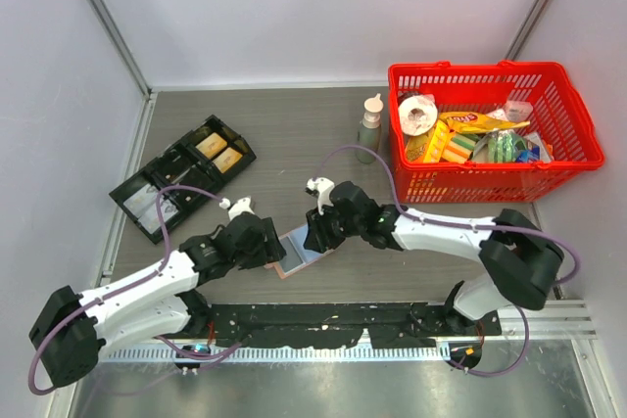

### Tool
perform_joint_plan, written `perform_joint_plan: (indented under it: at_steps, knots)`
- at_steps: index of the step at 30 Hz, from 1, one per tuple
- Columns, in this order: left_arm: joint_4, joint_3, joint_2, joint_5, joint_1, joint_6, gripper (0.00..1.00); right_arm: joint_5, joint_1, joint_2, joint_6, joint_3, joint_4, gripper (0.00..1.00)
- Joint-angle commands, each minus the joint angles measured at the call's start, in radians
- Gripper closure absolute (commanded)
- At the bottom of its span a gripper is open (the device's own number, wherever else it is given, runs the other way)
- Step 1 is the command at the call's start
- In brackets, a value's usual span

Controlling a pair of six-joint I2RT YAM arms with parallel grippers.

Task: Take the credit cards out of the card holder
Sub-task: Remove the credit card from the card holder.

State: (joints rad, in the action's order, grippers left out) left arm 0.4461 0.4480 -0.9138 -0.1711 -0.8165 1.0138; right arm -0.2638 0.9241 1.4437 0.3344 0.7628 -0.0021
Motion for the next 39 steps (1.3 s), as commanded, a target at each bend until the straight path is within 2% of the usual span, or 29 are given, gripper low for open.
perform_joint_plan:
  at_steps: [1, 4, 12, 17, 23, 34, 39]
  knots:
    - [-0.018, 0.018, 0.016, -0.088, -0.013, 0.042, 0.29, 0.015, 0.004, 0.084, 0.0, 0.055, 0.099, 0.64]
    - [-0.004, 0.032, 0.052, -0.12, -0.013, 0.046, 0.29, 0.005, 0.002, 0.147, 0.008, 0.067, 0.122, 0.74]
    - [-0.061, 0.075, 0.059, -0.064, -0.013, 0.066, 0.25, -0.009, -0.044, 0.23, 0.081, -0.003, 0.201, 0.84]
    - [-0.182, 0.057, -0.023, 0.031, -0.013, 0.12, 0.24, -0.008, -0.097, 0.227, 0.126, -0.06, 0.212, 0.86]
    - [-0.309, -0.015, -0.102, 0.016, -0.015, 0.209, 0.27, -0.015, -0.117, 0.219, 0.141, -0.103, 0.229, 0.87]
    - [-0.271, -0.045, -0.158, -0.087, -0.03, 0.269, 0.27, -0.025, -0.137, 0.213, 0.143, -0.128, 0.246, 0.87]
    - [-0.156, -0.003, -0.171, -0.163, -0.056, 0.255, 0.25, -0.025, -0.14, 0.207, 0.144, -0.134, 0.249, 0.87]
